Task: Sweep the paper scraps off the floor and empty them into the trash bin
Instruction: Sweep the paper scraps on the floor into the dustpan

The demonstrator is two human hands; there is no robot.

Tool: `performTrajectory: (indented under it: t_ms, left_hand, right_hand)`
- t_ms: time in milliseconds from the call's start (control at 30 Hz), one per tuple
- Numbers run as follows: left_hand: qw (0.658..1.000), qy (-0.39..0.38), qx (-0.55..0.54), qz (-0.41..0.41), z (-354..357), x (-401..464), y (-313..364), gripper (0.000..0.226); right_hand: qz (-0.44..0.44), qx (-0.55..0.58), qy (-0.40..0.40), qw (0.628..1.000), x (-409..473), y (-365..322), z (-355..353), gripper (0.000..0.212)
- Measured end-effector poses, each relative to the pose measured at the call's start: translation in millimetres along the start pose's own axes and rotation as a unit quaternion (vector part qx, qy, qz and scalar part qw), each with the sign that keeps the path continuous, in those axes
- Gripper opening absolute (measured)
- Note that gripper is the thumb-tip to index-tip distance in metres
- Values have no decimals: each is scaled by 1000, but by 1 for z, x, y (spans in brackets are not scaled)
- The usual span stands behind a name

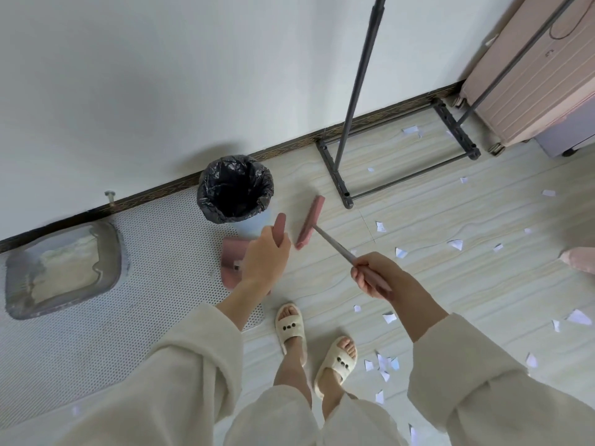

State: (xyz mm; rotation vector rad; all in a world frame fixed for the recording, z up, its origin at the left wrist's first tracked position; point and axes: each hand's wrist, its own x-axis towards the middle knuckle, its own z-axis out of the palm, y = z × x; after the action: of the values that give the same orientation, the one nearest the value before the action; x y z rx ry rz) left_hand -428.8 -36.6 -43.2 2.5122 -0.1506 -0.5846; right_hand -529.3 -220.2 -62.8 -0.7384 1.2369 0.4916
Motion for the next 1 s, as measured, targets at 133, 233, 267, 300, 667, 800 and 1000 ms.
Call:
performTrajectory:
  t_ms: [133,233,267,300,667,800,1000]
  left_hand:
    - [1000,15,9,25,18,-20,20,32]
    - [999,15,13,37,29,-34,36,31]
    - [999,6,12,49,36,-41,46,32]
    - [999,-2,13,51,40,-44,50,33]
    - [989,-72,60,111,75,-49,92,37]
    - [982,-95,66,152,88,-47,100,36]
    - [968,-92,74,220,104,-54,124,30]
  right_hand:
    - [2,43,38,998,-17,8,-58,15]
    - [1,46,74,996,-36,16,-95,14]
    - [-8,47,84,995,-46,20,-107,15]
    - [-14,40,91,995,-50,24,-111,17]
    - [-47,108,51,992,-36,42,-159,14]
    - [-49,238,18,970,-24,41,-167,15]
    - [-35,295,111,948,-49,42,-195,18]
